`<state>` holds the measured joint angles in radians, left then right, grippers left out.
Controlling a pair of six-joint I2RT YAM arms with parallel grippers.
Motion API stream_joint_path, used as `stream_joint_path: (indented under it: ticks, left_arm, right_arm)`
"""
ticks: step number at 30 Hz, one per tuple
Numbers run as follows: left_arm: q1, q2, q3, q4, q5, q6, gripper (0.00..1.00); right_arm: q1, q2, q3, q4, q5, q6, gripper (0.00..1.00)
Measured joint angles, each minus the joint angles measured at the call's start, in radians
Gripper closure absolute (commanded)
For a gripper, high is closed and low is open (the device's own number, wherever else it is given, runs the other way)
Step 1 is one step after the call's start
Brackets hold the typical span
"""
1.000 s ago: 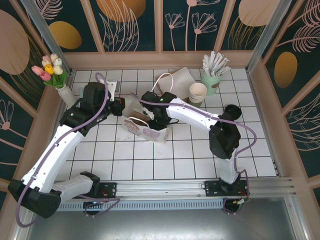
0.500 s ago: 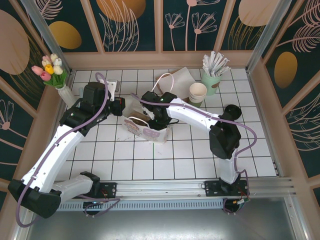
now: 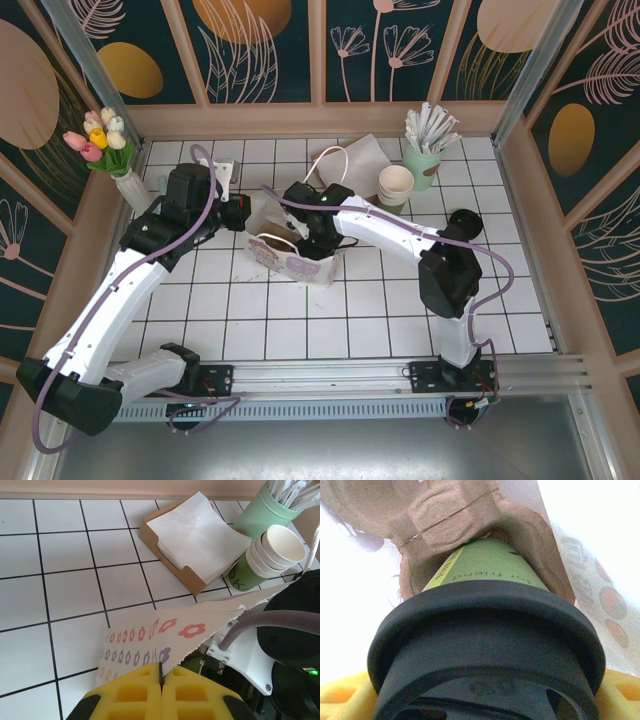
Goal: Pack the takeout coffee
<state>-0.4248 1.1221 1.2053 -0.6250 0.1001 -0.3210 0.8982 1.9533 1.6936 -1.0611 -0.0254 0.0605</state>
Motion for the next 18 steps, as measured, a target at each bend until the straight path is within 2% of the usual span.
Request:
stream_joint_path:
  ticks: [18]
  left_arm:
    - [0.000,0.036,0.014,0.011,0.004,-0.022,1.00]
  right_arm:
    - [-0.021,0.019,0.005,0.013,-0.029,-0.004,0.47]
